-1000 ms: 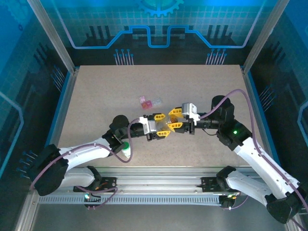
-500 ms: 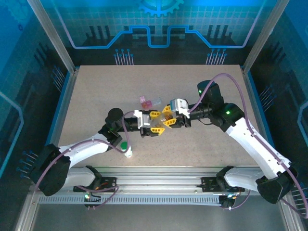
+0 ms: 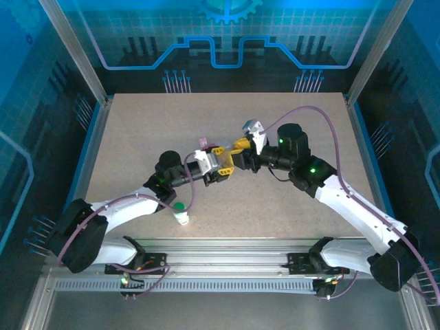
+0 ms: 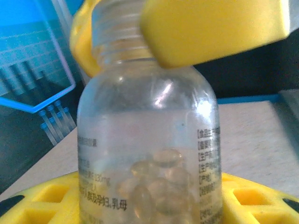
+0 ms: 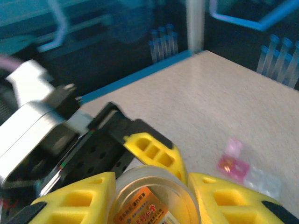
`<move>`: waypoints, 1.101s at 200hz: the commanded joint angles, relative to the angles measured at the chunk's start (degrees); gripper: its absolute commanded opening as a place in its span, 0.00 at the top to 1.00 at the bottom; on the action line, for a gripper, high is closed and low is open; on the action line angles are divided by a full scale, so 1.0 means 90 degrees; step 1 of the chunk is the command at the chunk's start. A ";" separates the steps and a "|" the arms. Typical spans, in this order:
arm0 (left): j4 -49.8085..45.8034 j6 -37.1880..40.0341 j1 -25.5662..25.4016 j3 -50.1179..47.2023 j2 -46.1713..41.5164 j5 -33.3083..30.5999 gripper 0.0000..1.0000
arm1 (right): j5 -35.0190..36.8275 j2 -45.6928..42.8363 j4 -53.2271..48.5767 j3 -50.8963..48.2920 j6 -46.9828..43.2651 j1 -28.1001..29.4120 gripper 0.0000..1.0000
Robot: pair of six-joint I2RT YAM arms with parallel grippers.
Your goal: Sort the pills into containers
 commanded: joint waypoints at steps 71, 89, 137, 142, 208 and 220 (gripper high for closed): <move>0.1653 0.0758 -0.0608 0.0154 0.0531 -0.0811 1.00 | 0.2565 0.0199 0.0214 -0.0537 0.3155 0.0519 0.51; 0.1884 0.0654 -0.0613 -0.0012 0.0673 -0.0819 1.00 | 0.2671 0.0170 0.0131 -0.0459 0.3108 0.0519 0.47; 0.2281 0.0456 -0.0620 -0.0241 0.0991 -0.0850 1.00 | 0.2812 0.0064 -0.0149 -0.0242 0.2961 0.0515 0.33; 0.2282 0.0453 -0.0621 -0.0252 0.1024 -0.0853 1.00 | 0.2812 0.0055 -0.0182 -0.0208 0.2955 0.0519 0.31; 0.2614 0.0305 -0.0645 -0.0311 0.1560 -0.0862 1.00 | 0.2716 0.0061 -0.0237 0.0074 0.2755 0.0510 0.17; 0.2693 0.0291 -0.0645 -0.0303 0.1671 -0.0872 1.00 | 0.2669 0.0084 -0.0216 0.0122 0.2631 0.0510 0.15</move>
